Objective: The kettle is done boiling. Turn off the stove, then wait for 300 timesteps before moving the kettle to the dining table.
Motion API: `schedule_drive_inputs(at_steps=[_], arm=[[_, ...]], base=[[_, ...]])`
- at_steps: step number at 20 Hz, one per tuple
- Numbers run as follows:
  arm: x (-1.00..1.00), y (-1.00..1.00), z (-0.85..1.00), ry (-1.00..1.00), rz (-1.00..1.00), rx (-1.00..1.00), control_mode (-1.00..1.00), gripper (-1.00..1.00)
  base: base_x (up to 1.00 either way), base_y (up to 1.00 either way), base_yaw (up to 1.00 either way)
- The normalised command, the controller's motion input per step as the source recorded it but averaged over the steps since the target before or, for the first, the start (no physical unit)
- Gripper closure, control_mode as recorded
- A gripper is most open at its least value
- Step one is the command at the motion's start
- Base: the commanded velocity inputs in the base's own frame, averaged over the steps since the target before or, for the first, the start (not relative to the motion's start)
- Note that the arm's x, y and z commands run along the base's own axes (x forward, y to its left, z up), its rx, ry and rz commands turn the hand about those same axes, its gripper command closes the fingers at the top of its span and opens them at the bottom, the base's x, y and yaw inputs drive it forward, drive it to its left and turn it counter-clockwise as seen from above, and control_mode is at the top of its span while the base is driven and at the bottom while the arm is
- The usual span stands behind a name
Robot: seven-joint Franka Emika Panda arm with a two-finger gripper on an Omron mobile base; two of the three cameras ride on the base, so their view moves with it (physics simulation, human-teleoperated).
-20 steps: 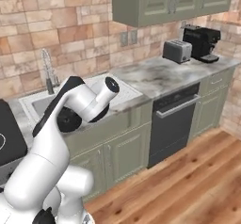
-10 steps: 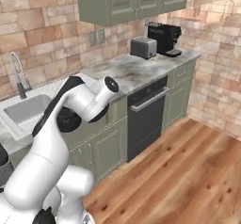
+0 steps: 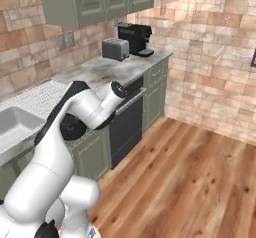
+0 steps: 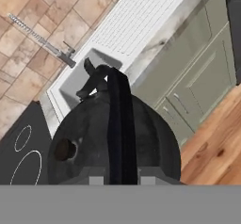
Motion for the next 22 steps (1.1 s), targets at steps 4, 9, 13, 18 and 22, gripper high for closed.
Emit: schedule_drive_inputs(at_steps=[4, 9, 13, 18, 22], arm=[[0.00, 0.00, 0.00, 0.00, 0.00, 0.00, 1.00, 1.00], [0.00, 0.00, 0.00, 0.00, 0.00, 0.00, 1.00, 1.00], [0.00, 0.00, 0.00, 0.00, 0.00, 0.00, 1.00, 1.00], [0.00, 0.00, 0.00, 0.00, 0.00, 0.00, 1.00, 1.00], [0.00, 0.00, 0.00, 0.00, 0.00, 0.00, 1.00, 1.00]], base=[[-0.01, 0.00, -0.35], [-0.01, 0.00, -0.35], [0.00, 0.00, -0.34], [0.00, 0.00, -0.34], [0.00, 0.00, -0.32]])
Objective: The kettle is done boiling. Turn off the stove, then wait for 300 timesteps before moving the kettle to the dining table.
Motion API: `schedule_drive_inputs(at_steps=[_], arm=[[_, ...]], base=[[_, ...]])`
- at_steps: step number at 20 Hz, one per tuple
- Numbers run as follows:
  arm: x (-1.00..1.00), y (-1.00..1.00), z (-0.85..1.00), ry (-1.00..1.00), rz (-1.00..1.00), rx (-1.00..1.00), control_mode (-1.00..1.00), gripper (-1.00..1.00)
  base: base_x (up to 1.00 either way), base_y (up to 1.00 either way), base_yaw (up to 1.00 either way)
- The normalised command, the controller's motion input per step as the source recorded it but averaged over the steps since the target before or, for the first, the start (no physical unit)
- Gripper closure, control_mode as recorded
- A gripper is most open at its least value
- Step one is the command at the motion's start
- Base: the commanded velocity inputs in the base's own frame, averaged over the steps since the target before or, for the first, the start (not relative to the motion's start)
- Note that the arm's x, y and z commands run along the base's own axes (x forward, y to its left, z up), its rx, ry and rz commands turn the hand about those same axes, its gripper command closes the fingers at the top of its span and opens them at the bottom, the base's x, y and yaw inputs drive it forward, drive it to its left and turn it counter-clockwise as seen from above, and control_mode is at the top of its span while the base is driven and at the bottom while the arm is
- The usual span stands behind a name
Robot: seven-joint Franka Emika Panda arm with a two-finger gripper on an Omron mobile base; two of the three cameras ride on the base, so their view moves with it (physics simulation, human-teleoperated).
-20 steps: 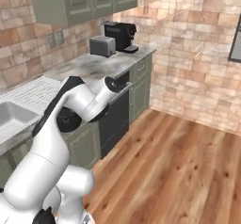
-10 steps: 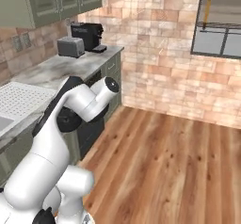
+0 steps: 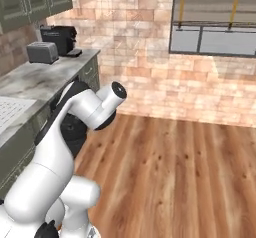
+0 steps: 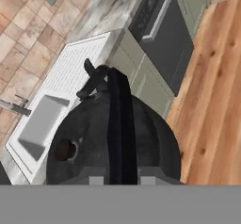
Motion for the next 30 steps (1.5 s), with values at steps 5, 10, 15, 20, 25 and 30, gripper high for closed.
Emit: schedule_drive_inputs(at_steps=[5, 10, 15, 20, 25, 30], arm=[[0.00, 0.00, 0.00, 0.00, 0.00, 0.00, 1.00, 1.00], [0.00, 0.00, 0.00, 0.00, 0.00, 0.00, 1.00, 1.00], [0.00, 0.00, 0.00, 0.00, 0.00, 0.00, 1.00, 1.00], [0.00, 0.00, 0.00, 0.00, 0.00, 0.00, 1.00, 1.00], [0.00, 0.00, 0.00, 0.00, 0.00, 0.00, 1.00, 1.00], [0.00, 0.00, 0.00, 0.00, 0.00, 0.00, 1.00, 1.00]], base=[[0.00, 0.00, -0.30], [0.00, 0.00, -0.31], [0.02, 0.00, -0.33], [0.05, 0.00, -0.32], [0.11, 0.04, -0.32], [0.16, 0.07, -0.34]])
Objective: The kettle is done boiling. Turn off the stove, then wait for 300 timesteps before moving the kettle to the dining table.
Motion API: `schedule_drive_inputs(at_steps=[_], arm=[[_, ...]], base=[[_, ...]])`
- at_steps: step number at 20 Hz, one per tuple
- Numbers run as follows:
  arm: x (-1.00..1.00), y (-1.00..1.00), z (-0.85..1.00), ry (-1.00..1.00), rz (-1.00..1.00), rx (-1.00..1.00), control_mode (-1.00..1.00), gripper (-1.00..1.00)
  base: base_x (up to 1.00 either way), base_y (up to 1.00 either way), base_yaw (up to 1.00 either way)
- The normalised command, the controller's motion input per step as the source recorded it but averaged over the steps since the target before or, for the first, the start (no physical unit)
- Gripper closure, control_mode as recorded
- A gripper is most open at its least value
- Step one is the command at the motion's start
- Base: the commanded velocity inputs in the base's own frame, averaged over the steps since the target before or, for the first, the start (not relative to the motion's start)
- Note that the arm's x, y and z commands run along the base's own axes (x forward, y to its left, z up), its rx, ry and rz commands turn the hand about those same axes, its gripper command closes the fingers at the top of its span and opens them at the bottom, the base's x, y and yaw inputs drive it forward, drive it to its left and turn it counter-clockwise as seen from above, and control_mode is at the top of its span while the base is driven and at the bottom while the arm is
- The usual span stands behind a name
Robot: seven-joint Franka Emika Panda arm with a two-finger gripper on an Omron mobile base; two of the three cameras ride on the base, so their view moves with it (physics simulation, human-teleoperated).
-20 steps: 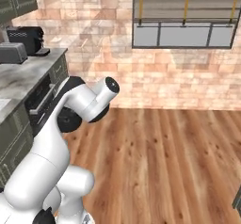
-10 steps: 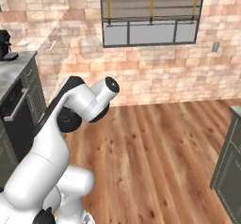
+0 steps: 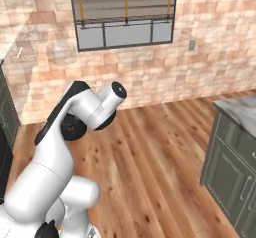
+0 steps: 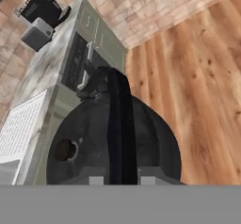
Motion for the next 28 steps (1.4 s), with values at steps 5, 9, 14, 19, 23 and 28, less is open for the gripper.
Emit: schedule_drive_inputs(at_steps=[5, 9, 14, 19, 23, 28], arm=[[0.00, 0.00, 0.00, 0.00, 0.00, 0.00, 1.00, 1.00], [0.00, 0.00, 0.00, 0.00, 0.00, 0.00, 1.00, 1.00], [0.00, 0.00, 0.00, 0.00, 0.00, 0.00, 1.00, 1.00], [0.00, 0.00, 0.00, 0.00, 0.00, 0.00, 1.00, 1.00], [0.00, 0.00, 0.00, 0.00, 0.00, 0.00, 1.00, 1.00], [0.00, 0.00, 0.00, 0.00, 0.00, 0.00, 1.00, 1.00]], base=[[0.18, 0.10, -0.34], [0.18, 0.12, -0.34], [0.20, 0.16, -0.33], [0.31, 0.37, -0.31], [0.34, 0.44, -0.30], [0.32, 0.52, -0.27]])
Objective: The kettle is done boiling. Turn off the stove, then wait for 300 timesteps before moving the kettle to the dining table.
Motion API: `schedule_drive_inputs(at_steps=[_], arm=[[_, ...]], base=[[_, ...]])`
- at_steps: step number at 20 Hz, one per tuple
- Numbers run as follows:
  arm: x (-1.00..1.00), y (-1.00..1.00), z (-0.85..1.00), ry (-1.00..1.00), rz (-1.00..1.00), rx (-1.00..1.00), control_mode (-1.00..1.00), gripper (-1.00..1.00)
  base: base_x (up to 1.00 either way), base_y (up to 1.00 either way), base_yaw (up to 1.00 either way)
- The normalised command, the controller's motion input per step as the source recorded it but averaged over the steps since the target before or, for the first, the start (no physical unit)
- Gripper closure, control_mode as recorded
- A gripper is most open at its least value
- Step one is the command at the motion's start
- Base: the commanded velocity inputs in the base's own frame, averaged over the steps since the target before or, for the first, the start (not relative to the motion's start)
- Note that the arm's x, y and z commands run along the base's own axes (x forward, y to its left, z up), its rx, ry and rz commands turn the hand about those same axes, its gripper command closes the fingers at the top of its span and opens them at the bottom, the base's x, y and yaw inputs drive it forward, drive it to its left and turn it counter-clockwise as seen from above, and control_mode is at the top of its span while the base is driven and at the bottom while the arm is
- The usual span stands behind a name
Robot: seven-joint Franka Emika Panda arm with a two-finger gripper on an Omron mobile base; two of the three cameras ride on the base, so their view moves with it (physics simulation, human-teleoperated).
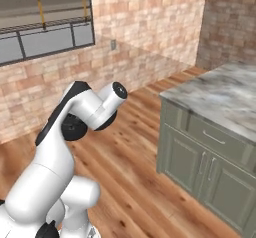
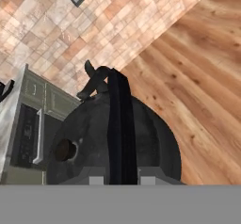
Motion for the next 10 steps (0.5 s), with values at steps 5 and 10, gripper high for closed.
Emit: schedule_drive_inputs(at_steps=[5, 10], arm=[[0.00, 0.00, 0.00, 0.00, 0.00, 0.00, 1.00, 1.00], [0.00, 0.00, 0.00, 0.00, 0.00, 0.00, 1.00, 1.00]], base=[[0.36, 0.54, -0.26], [0.37, 0.52, -0.25]])
